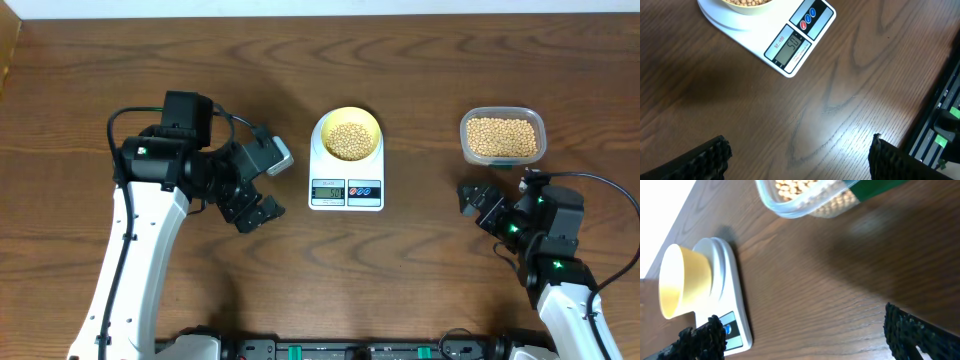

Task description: Scoop item into bowl and weigh 50g on scale

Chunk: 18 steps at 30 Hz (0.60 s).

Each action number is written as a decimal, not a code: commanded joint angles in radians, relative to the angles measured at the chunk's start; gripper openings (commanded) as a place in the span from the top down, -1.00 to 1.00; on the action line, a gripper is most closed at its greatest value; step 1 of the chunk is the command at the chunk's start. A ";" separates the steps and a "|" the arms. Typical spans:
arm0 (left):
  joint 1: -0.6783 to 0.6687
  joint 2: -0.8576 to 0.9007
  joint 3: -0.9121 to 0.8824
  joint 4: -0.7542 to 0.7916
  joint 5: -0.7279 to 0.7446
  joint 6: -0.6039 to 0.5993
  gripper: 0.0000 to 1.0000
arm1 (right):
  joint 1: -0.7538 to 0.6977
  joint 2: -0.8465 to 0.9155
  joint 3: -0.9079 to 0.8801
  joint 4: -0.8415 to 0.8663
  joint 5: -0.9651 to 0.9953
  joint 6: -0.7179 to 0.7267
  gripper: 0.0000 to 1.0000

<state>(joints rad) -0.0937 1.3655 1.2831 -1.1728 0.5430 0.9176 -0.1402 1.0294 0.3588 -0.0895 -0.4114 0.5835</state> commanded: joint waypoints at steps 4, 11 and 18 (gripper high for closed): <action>-0.002 -0.001 -0.005 -0.004 -0.006 0.009 -0.81 | -0.006 -0.018 0.001 0.154 -0.171 -0.012 -0.99; -0.002 -0.001 -0.005 -0.003 -0.006 0.009 -0.81 | -0.006 -0.144 0.001 0.304 -0.284 0.081 -0.99; -0.002 -0.001 -0.005 -0.003 -0.006 0.009 -0.81 | -0.006 -0.406 0.001 0.350 -0.286 0.176 -0.99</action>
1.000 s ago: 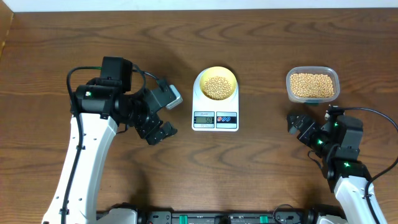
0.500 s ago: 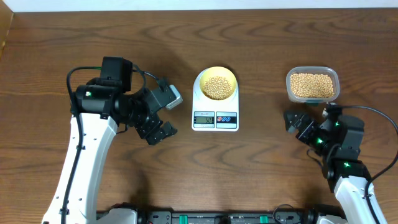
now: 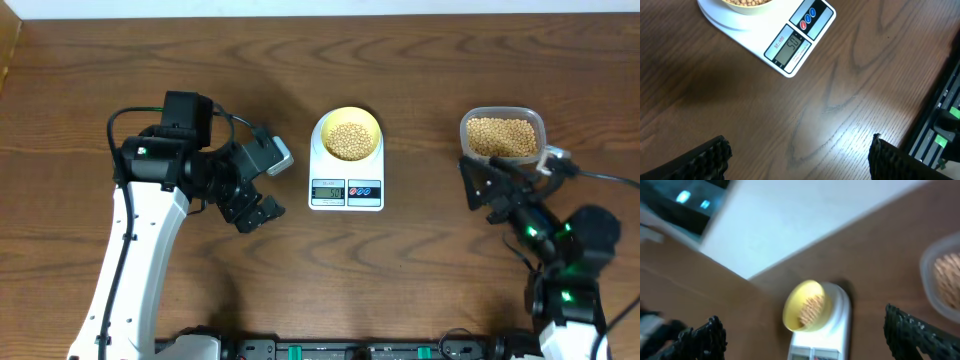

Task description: Scoop item into bowl and weigh 50g on scale

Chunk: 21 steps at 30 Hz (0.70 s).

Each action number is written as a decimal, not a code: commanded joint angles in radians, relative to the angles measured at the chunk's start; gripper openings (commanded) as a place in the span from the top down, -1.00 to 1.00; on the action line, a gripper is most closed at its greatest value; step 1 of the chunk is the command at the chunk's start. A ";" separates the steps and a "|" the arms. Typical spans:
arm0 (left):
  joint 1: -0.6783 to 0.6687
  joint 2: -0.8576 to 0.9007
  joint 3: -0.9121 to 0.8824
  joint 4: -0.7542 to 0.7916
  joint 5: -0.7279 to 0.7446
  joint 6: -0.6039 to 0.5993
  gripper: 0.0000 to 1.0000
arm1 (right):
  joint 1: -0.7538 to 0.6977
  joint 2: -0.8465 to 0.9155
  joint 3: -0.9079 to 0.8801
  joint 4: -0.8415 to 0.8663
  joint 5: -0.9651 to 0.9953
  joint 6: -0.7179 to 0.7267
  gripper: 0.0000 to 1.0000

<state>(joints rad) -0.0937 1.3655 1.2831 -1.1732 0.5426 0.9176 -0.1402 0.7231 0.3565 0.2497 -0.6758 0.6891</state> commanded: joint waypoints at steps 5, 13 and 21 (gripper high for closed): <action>-0.002 -0.001 -0.005 -0.003 -0.006 0.009 -0.81 | -0.006 -0.276 0.003 -0.011 -0.041 0.092 -0.98; -0.002 -0.001 -0.005 -0.003 -0.006 0.009 -0.81 | -0.006 -0.483 0.003 -0.127 -0.054 0.092 -0.99; -0.002 -0.001 -0.005 -0.003 -0.006 0.009 -0.81 | -0.006 -0.633 0.003 -0.259 -0.069 0.072 -0.99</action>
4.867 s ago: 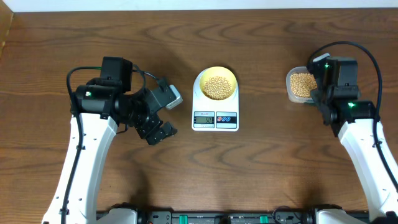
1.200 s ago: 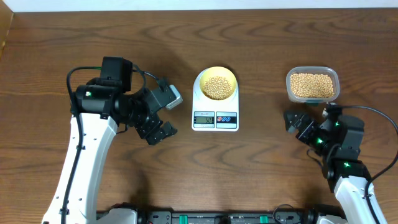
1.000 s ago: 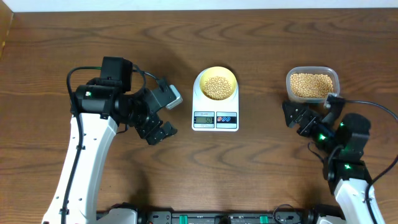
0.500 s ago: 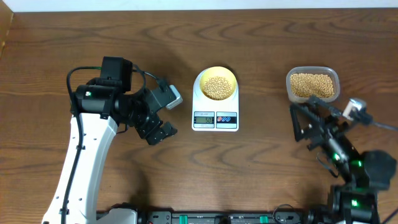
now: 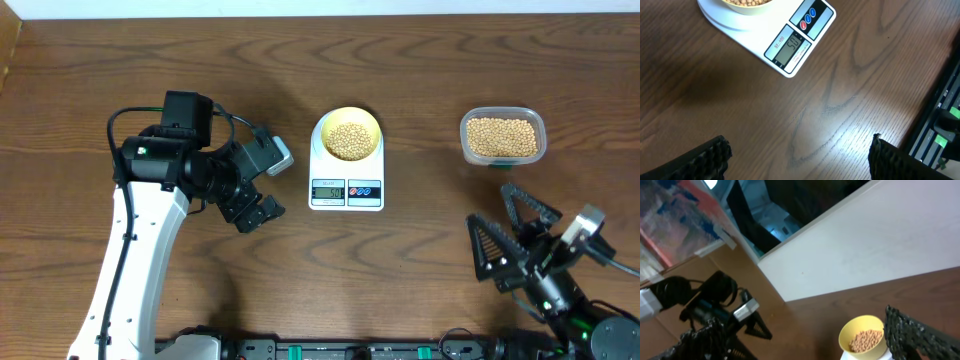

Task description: Scoop item into bowl and weigh 50g on scale

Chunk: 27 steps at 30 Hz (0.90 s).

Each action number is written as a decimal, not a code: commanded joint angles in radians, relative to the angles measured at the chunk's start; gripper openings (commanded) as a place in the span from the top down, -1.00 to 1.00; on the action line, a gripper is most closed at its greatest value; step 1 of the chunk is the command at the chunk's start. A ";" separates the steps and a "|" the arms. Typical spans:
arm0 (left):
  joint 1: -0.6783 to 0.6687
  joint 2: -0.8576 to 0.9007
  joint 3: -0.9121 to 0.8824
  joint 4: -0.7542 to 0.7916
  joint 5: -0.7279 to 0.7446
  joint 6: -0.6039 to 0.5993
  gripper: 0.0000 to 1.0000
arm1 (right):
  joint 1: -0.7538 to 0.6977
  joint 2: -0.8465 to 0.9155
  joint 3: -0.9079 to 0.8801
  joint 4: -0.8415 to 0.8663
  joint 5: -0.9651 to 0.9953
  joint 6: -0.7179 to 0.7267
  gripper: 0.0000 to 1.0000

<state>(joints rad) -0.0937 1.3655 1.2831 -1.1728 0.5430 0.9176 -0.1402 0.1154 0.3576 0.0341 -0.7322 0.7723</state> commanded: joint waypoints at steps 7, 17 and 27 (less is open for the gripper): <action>-0.002 -0.001 -0.005 -0.003 -0.006 0.009 -0.81 | -0.006 -0.025 0.002 -0.338 0.113 -0.012 -0.99; -0.002 -0.001 -0.005 -0.004 -0.006 0.009 -0.81 | 0.059 -0.059 0.001 -0.460 0.364 -0.677 -0.99; -0.002 -0.001 -0.005 -0.004 -0.006 0.009 -0.81 | 0.153 -0.110 -0.032 -0.487 0.470 -0.770 -0.98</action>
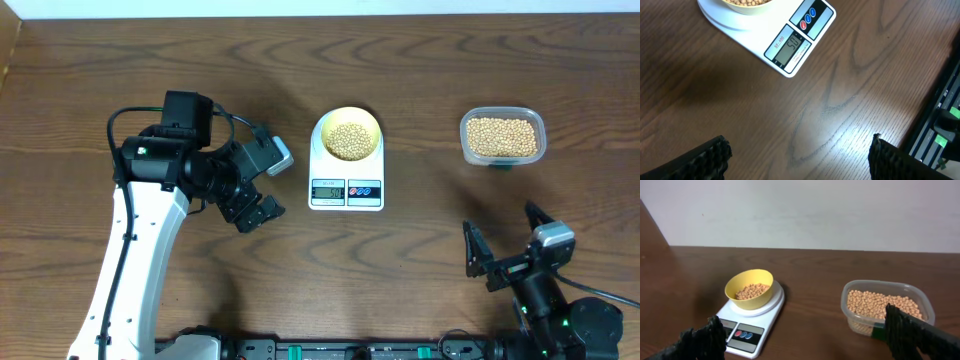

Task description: Scoop item into bowl and weigh 50g on scale

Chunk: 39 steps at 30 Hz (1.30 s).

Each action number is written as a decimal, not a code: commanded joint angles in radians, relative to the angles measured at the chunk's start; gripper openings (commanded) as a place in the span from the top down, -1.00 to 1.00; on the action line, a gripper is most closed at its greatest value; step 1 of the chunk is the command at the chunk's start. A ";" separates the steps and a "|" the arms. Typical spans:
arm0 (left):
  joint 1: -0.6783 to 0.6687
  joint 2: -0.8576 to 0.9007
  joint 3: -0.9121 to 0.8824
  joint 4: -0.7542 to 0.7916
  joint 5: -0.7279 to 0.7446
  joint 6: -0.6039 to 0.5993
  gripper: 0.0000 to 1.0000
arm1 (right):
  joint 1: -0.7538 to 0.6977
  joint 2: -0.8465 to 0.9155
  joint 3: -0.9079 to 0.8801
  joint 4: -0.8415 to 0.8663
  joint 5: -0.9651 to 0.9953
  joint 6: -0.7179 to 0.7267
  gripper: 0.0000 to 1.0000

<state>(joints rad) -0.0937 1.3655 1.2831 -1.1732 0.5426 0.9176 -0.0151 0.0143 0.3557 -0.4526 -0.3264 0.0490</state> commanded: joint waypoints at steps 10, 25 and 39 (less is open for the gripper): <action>-0.002 -0.001 -0.005 -0.003 -0.006 0.009 -0.81 | 0.040 -0.010 -0.276 0.310 0.118 -0.051 -0.99; -0.002 -0.001 -0.005 -0.003 -0.006 0.009 -0.81 | 0.065 -0.009 -0.350 0.391 0.156 -0.099 -0.99; -0.002 -0.001 -0.005 -0.003 -0.006 0.009 -0.81 | 0.065 -0.009 -0.350 0.391 0.156 -0.099 -0.99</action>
<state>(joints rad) -0.0937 1.3655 1.2831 -1.1732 0.5430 0.9176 0.0437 0.0116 0.0116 -0.0620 -0.1825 -0.0349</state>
